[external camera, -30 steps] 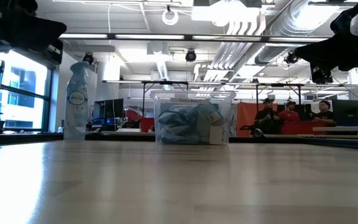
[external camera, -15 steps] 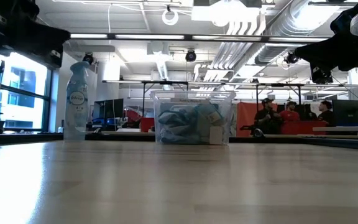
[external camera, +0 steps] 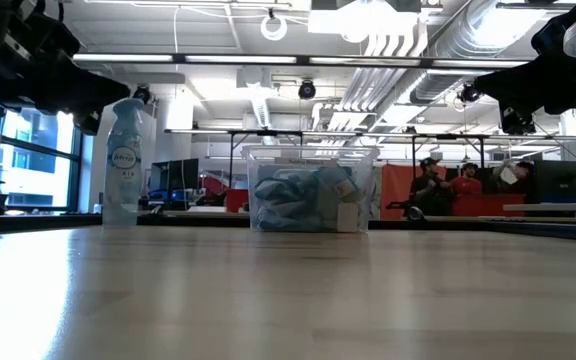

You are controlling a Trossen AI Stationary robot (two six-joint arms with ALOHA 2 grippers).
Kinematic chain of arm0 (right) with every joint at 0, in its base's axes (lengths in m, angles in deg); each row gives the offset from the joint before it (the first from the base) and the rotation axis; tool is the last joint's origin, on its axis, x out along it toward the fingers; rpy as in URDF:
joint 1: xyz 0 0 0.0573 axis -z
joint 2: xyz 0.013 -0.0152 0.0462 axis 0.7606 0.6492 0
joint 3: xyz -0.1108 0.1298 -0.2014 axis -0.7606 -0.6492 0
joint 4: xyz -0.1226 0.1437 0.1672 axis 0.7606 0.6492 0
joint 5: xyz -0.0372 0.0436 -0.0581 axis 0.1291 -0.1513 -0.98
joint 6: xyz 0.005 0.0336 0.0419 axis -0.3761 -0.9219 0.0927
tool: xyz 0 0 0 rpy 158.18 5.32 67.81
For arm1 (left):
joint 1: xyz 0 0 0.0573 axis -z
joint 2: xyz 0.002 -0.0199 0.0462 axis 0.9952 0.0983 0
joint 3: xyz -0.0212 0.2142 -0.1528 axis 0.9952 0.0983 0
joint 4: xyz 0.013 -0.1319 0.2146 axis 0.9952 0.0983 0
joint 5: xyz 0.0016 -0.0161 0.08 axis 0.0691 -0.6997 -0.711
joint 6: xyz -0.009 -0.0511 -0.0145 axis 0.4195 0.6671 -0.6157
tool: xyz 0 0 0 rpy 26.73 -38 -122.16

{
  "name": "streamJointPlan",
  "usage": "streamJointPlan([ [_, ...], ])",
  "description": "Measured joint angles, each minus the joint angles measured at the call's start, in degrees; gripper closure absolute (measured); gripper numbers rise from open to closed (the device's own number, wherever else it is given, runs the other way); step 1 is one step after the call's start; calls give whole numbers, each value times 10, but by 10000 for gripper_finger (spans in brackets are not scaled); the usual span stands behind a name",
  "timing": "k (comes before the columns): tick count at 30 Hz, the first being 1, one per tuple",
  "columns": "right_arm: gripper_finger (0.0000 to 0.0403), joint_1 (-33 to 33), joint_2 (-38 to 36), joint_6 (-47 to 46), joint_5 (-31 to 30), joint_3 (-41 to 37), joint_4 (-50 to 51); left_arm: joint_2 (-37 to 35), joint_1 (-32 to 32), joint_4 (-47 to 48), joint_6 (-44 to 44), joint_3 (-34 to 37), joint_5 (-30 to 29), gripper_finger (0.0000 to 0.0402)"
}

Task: Sort microfiber towel by color & place in baskets
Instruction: Return to Home Position

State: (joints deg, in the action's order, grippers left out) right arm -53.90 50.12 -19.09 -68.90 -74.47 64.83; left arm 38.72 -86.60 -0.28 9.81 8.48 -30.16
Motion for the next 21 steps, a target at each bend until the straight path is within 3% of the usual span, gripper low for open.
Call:
streamJointPlan([
  [21, 402, 0, 0, 0, 0, 0, 0, 0, 0, -1, -32, 0, 0, 402],
])
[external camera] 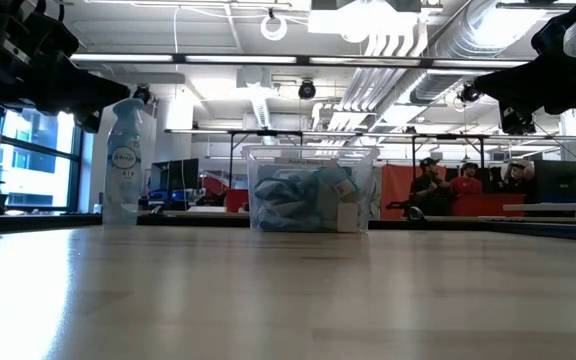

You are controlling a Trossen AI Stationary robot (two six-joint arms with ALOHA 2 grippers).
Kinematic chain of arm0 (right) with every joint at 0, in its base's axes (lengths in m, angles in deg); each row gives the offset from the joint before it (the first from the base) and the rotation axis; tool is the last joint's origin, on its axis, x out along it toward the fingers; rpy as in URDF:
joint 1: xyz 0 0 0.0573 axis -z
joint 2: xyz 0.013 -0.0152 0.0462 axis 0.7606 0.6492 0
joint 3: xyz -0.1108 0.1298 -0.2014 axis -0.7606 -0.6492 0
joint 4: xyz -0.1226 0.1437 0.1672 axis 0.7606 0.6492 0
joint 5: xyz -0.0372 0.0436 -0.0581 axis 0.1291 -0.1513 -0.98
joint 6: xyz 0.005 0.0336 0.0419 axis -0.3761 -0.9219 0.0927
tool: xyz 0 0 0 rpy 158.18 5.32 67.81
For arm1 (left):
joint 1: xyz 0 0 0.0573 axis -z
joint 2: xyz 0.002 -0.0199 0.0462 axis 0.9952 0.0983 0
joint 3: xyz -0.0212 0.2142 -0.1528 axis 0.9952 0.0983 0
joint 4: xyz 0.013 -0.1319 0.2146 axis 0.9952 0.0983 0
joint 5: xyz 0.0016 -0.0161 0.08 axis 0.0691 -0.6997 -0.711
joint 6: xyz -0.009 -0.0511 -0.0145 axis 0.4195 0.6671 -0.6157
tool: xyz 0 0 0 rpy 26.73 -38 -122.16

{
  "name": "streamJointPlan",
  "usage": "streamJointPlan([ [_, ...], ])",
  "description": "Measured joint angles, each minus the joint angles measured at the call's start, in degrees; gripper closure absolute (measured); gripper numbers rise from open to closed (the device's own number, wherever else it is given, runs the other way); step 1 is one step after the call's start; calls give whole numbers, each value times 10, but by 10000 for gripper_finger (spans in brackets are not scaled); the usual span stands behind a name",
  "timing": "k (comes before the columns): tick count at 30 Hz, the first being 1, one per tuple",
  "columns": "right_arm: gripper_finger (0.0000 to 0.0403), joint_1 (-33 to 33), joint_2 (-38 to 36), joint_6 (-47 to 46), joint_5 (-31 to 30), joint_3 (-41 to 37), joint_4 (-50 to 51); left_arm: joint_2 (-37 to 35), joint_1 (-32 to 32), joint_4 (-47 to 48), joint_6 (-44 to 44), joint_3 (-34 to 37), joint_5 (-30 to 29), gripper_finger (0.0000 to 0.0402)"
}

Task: Sort microfiber towel by color & place in baskets
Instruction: Return to Home Position

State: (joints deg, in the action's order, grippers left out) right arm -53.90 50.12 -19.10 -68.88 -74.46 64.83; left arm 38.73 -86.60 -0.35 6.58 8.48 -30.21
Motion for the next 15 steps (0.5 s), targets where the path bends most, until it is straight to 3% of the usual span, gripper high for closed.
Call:
streamJointPlan([
  [15, 402, 0, 0, 62, 0, 0, 0, 0, 0, 0, 0, 0, 0, 401],
])
